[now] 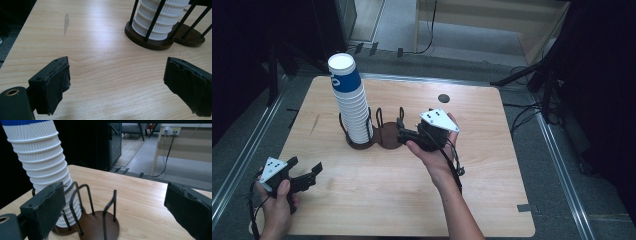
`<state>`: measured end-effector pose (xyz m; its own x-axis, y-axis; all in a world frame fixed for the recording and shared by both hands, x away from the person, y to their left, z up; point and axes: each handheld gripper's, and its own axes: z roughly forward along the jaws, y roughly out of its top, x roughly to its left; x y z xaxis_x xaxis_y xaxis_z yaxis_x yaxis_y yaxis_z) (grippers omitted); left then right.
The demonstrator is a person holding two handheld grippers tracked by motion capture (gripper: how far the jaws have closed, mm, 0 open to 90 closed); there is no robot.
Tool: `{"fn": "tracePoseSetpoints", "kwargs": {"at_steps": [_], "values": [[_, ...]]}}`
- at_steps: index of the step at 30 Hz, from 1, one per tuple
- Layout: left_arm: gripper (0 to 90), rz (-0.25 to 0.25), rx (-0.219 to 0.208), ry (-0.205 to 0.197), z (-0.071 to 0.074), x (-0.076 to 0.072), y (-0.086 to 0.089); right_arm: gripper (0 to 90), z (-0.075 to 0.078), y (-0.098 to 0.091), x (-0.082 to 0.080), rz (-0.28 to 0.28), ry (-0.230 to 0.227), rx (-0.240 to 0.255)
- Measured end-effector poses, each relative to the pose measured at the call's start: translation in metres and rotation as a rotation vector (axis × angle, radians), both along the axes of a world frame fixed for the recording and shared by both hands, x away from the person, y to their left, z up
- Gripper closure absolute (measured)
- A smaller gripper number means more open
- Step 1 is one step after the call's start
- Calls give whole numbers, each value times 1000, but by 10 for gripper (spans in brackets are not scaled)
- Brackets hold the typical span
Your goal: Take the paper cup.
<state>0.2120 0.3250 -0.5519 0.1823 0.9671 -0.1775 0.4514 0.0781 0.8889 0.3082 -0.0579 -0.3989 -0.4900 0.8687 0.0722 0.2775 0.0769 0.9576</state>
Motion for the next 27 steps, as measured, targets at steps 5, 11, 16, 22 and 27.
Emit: {"fn": "tracePoseSetpoints", "kwargs": {"at_steps": [5,11,16,22,27], "values": [[74,0,3,1,0,0,0,30,4,13,4,13,3,15],[74,0,10,2,0,0,-1,29,8,34,8,43,3,26],[74,-2,7,1,0,0,-1,28,13,48,12,61,-4,40],[74,-5,13,0,0,0,-1,29,19,66,17,83,-9,51],[74,-6,11,0,0,1,-1,28,24,84,21,106,-11,54]]}}
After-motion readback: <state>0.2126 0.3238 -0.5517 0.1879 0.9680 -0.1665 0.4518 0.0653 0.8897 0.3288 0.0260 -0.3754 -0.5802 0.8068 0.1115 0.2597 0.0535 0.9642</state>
